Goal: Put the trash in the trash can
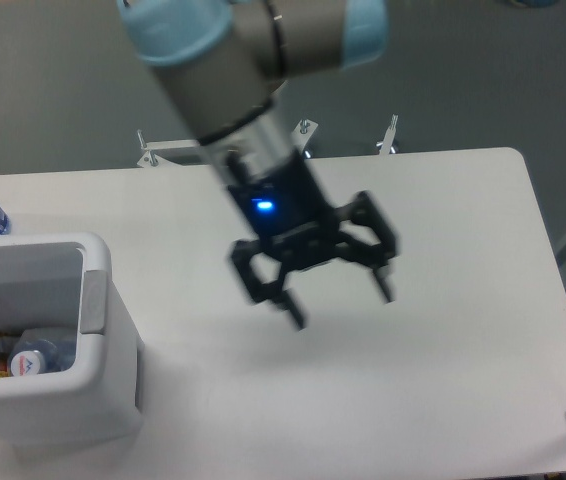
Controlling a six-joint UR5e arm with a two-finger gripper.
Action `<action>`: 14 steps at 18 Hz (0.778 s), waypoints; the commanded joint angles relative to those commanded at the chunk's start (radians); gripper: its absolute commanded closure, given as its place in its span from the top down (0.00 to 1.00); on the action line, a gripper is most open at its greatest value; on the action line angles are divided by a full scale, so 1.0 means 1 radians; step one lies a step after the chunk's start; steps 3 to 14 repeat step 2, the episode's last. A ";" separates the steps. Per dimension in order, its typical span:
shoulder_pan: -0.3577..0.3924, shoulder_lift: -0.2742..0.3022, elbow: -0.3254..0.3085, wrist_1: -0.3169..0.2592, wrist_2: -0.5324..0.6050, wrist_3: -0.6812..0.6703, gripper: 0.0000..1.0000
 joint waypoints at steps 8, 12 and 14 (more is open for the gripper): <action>0.014 0.009 0.000 0.000 -0.014 0.002 1.00; 0.014 0.009 0.000 0.000 -0.014 0.002 1.00; 0.014 0.009 0.000 0.000 -0.014 0.002 1.00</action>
